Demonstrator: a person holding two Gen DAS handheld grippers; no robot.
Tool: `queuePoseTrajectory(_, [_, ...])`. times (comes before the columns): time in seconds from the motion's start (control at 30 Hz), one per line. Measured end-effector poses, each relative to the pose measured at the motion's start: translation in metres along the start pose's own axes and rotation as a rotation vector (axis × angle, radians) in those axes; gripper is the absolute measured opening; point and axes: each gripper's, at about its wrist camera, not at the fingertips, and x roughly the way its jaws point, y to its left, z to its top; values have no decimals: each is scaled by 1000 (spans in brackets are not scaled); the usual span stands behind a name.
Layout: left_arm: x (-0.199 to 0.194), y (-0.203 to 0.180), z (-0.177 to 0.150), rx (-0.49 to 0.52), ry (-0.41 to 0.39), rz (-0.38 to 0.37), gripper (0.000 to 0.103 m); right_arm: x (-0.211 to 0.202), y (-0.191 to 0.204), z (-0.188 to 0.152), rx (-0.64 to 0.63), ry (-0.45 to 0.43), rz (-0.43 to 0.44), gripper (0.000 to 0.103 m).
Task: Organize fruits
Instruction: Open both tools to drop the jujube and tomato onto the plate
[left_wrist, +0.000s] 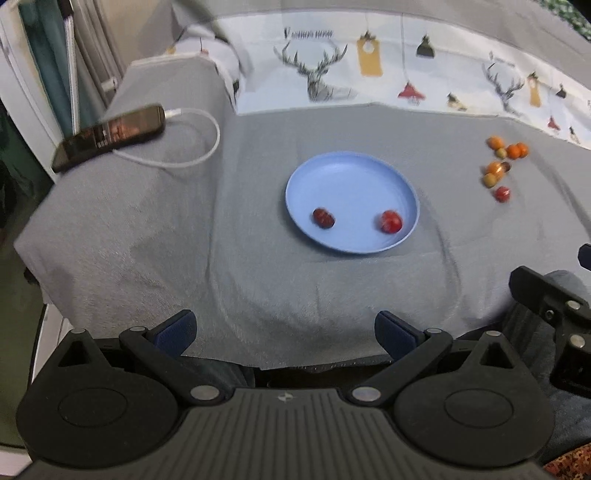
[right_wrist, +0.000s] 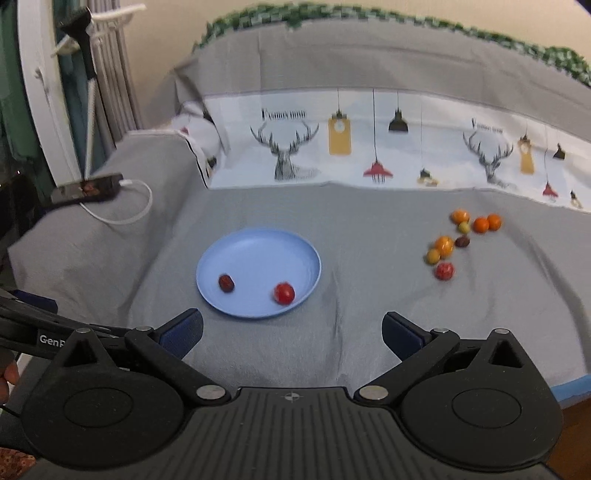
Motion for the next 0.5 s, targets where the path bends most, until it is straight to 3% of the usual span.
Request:
queuePoseTrajectory(0.3, [-42,-4,-12,-1,-94,25,103,-33,4,-5,-9,-58,44,102])
queuePoseTrajectory(0.5, [-51,0,-14,-4,-113,29,103,-41,9,-5,-16,-83,53,102])
